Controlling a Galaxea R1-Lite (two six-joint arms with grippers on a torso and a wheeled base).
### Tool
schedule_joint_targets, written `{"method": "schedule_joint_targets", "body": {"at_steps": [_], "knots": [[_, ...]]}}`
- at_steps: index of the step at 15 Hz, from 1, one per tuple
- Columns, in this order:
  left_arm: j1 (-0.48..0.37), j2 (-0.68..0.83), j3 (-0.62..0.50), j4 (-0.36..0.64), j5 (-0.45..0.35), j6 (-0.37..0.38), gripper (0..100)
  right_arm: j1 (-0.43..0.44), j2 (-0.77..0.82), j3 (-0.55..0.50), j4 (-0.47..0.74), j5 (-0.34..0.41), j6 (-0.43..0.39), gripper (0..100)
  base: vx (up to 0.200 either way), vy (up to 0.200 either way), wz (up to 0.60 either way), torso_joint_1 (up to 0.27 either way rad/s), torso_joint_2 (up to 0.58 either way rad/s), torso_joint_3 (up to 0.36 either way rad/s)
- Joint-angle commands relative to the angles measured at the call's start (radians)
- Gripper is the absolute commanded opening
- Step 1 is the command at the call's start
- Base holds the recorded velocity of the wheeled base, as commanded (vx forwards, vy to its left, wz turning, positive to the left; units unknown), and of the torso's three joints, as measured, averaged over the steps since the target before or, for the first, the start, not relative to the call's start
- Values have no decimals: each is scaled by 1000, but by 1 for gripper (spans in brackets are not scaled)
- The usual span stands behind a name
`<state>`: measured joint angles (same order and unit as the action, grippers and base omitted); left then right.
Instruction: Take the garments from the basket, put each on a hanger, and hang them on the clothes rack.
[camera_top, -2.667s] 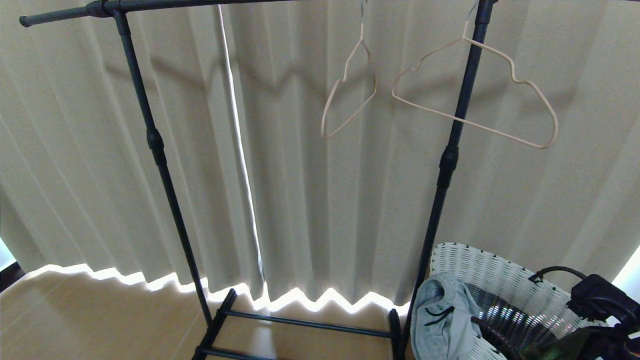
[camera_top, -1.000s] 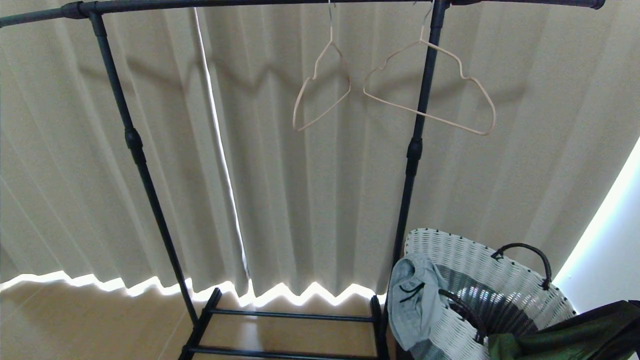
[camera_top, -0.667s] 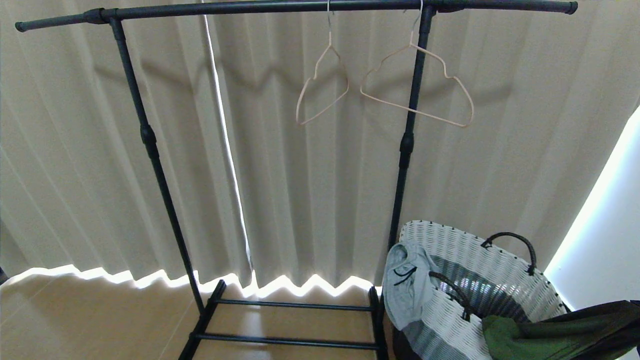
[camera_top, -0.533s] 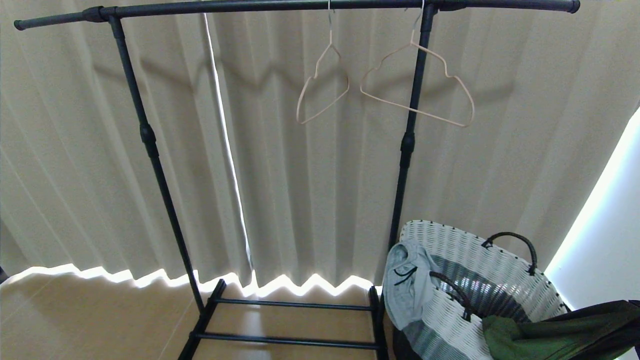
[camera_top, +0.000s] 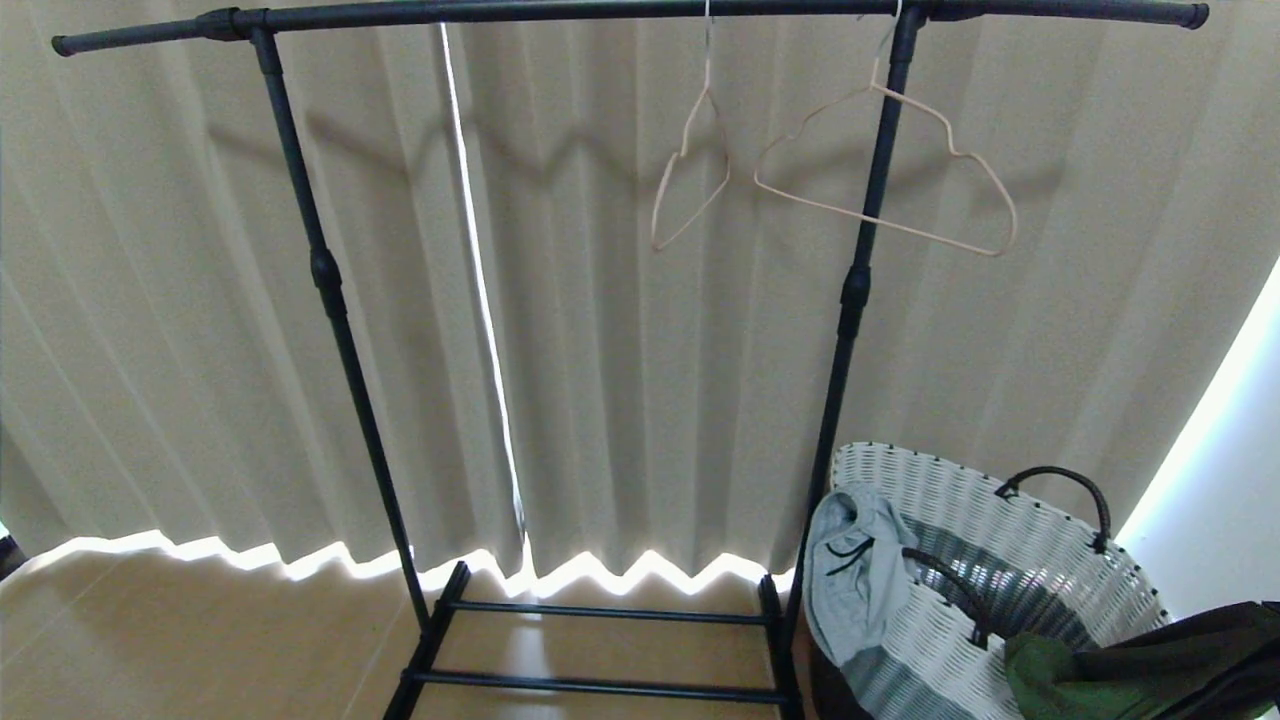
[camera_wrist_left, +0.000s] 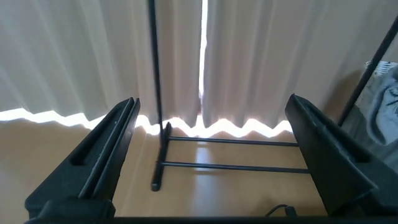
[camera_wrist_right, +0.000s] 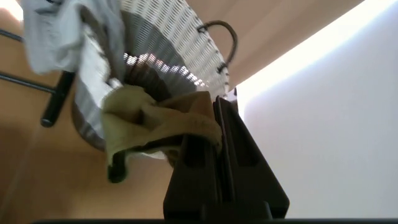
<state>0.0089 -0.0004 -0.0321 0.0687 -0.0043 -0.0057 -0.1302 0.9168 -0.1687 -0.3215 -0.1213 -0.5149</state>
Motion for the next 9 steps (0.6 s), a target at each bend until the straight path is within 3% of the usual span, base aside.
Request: {"method": "schedule_joint_targets", "body": {"at_steps": [1,5,9], "knots": [[0,0,0,0,3,-2,100,0,2,-2,-1,5,-1,0,0,200,0,2,2,-2],[0,0,0,0,3,-5,100,0,2,-3,1,20,-1,0,0,200,0,1,5,2],[0,0,0,0,0,-3,100,0,4,-3,5,23,-1,0,0,0,0,0,0,0]]}}
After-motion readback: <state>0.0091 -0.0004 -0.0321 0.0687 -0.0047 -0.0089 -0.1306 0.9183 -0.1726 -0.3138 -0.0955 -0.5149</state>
